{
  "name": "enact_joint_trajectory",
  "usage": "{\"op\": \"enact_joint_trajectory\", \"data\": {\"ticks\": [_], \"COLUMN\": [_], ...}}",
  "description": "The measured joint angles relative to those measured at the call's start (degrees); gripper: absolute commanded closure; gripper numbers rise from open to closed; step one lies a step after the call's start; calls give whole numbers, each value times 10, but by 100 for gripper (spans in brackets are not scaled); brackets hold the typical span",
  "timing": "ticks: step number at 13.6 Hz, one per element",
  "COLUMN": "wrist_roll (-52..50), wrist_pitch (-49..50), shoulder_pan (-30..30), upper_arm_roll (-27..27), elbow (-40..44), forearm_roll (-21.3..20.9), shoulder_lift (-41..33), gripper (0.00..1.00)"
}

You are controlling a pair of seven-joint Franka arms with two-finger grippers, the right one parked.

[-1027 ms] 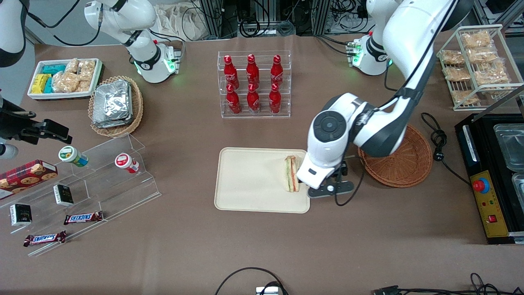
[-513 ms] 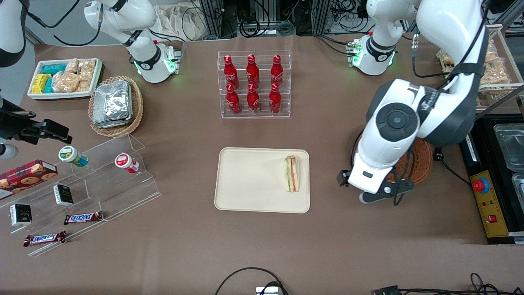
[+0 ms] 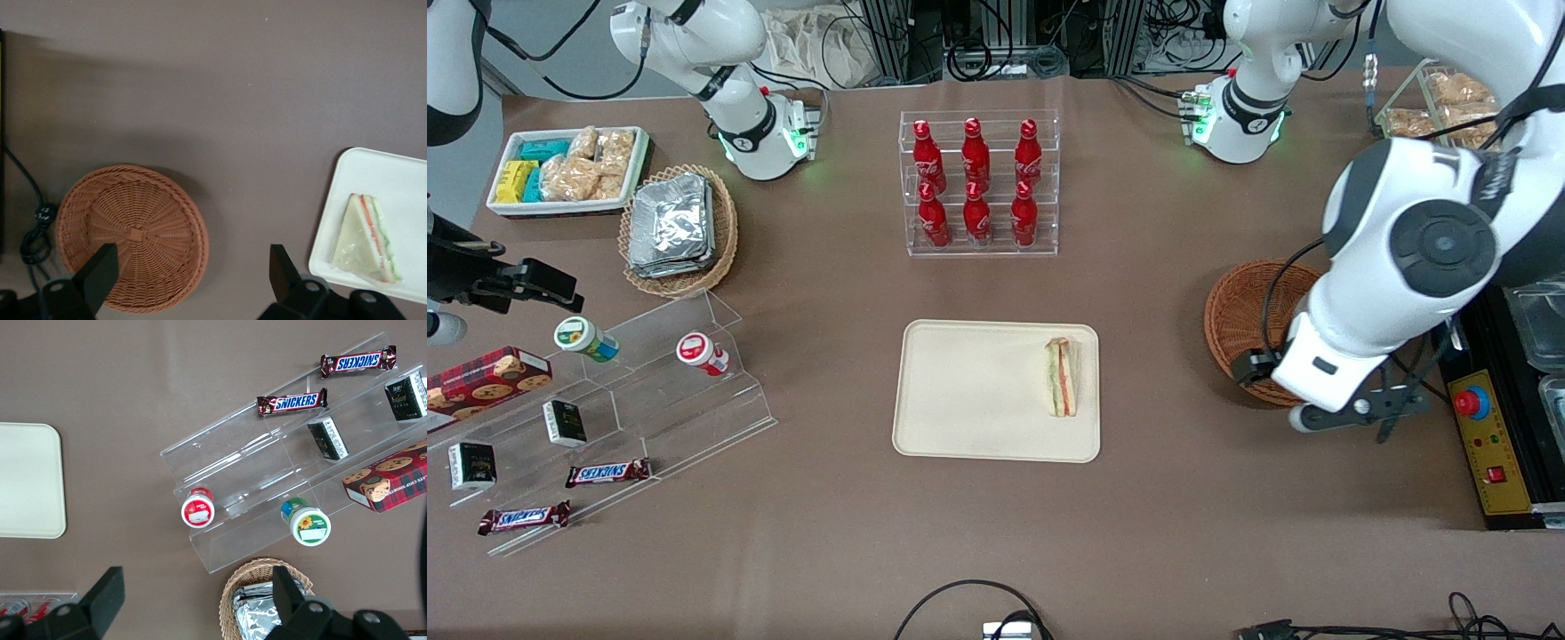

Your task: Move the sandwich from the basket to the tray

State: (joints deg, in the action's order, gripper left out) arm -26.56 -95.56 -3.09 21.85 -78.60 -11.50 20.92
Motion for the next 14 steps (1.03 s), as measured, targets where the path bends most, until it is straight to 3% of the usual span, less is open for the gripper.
{"op": "enact_joint_trajectory", "data": {"ticks": [9, 14], "wrist_roll": [276, 288], "wrist_pitch": [72, 126], "shoulder_pan": [6, 11], "upper_arm_roll": [-147, -153], "elbow": [-100, -108], "forearm_roll": [64, 95], "shoulder_lift": [-164, -226], "gripper": [0, 0]}}
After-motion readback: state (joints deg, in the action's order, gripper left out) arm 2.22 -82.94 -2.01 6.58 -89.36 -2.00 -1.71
